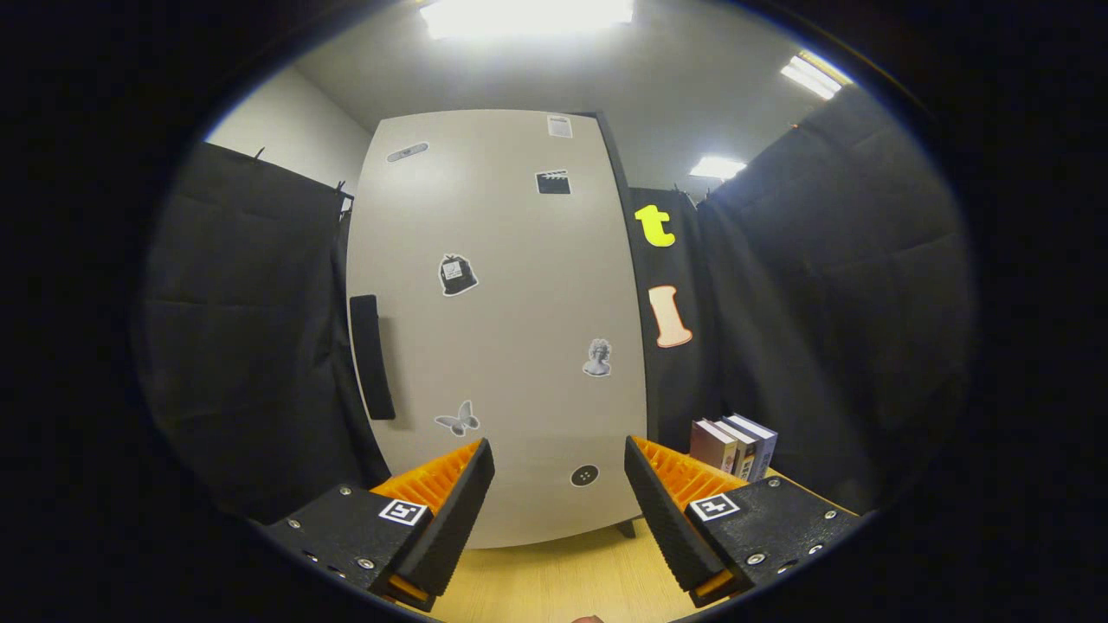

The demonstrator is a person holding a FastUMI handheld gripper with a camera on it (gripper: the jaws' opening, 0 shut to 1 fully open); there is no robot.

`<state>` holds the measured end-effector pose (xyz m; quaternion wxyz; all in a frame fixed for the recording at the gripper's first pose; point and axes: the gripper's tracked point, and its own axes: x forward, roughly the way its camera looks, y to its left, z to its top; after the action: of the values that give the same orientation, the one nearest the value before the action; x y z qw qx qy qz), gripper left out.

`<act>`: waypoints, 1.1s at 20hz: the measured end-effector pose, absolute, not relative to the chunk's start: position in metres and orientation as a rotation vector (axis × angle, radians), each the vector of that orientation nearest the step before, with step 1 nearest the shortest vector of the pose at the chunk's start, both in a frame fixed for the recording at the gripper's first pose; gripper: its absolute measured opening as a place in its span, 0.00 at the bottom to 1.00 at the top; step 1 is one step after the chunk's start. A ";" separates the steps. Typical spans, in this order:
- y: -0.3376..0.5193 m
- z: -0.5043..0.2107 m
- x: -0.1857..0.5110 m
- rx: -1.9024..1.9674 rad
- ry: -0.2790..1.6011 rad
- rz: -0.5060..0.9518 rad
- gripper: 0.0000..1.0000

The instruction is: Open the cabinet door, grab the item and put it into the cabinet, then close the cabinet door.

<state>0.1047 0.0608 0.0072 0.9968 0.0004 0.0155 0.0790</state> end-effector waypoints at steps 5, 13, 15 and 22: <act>0.033 -0.013 0.089 -0.020 0.036 0.112 0.94; 0.012 -0.027 0.068 -0.101 0.012 0.056 0.94; 0.012 -0.023 0.064 -0.083 0.002 0.049 0.94; 0.015 -0.011 0.064 -0.044 -0.026 0.049 0.94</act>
<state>0.0643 0.0148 -0.0105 0.9994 -0.0220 -0.0132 0.0246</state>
